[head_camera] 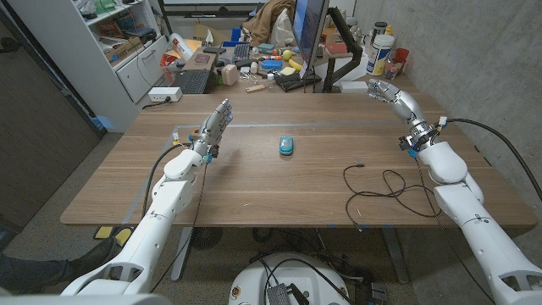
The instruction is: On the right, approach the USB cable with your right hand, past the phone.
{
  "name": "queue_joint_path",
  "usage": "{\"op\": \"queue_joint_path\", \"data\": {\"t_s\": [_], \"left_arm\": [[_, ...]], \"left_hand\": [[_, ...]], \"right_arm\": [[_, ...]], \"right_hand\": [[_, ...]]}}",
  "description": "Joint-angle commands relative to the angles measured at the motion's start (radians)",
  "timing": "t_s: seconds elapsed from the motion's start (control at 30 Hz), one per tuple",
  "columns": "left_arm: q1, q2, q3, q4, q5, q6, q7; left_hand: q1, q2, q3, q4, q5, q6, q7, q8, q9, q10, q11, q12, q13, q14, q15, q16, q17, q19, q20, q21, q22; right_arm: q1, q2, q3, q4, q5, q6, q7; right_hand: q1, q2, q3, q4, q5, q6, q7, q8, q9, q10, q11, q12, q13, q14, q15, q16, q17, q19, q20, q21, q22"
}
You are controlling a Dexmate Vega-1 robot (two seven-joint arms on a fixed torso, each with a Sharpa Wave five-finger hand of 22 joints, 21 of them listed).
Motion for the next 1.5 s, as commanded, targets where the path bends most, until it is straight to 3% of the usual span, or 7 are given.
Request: {"op": "queue_joint_path", "data": {"t_s": [0.03, 0.33, 1.5], "left_arm": [[0.002, 0.008, 0.001, -0.011, 0.0, 0.007, -0.002], [0.006, 0.012, -0.001, -0.017, -0.003, 0.02, -0.003], [-0.013, -0.003, 0.01, 0.019, 0.001, 0.014, -0.018]], "left_hand": [[0.01, 0.001, -0.005, -0.001, -0.003, 0.007, 0.004, 0.006, 0.005, 0.001, -0.004, 0.007, 0.005, -0.004, -0.001, 0.003, 0.002, -0.008, -0.007, 0.0, 0.002], [0.01, 0.001, -0.006, -0.001, -0.003, 0.009, 0.004, 0.006, 0.005, -0.001, -0.004, 0.006, 0.005, -0.004, -0.001, 0.003, 0.002, -0.008, -0.007, 0.0, 0.002], [0.016, 0.008, -0.009, -0.003, -0.005, 0.012, 0.003, 0.004, 0.005, 0.0, -0.004, 0.006, 0.005, -0.004, -0.001, 0.003, 0.001, -0.01, -0.006, 0.0, 0.002]], "right_arm": [[-0.01, -0.022, 0.01, -0.012, -0.067, 0.033, -0.014], [-0.024, -0.041, 0.024, -0.032, -0.133, 0.048, -0.039], [-0.167, -0.079, 0.13, -0.194, -0.367, 0.009, -0.134]], "right_hand": [[-0.011, 0.001, -0.002, 0.001, 0.01, 0.011, -0.005, 0.005, 0.001, 0.007, -0.01, 0.007, 0.003, 0.012, -0.091, 0.008, 0.004, 0.01, -0.093, -0.001, 0.002], [-0.008, -0.005, -0.005, -0.002, 0.015, 0.009, -0.01, 0.003, 0.001, 0.007, -0.014, 0.005, 0.003, 0.014, -0.094, 0.005, 0.003, 0.01, -0.094, -0.004, 0.002], [-0.005, -0.013, -0.015, -0.006, 0.046, 0.015, -0.018, 0.0, 0.002, 0.026, -0.028, 0.005, 0.003, 0.031, -0.102, -0.001, 0.003, 0.019, -0.097, -0.01, 0.002]]}}
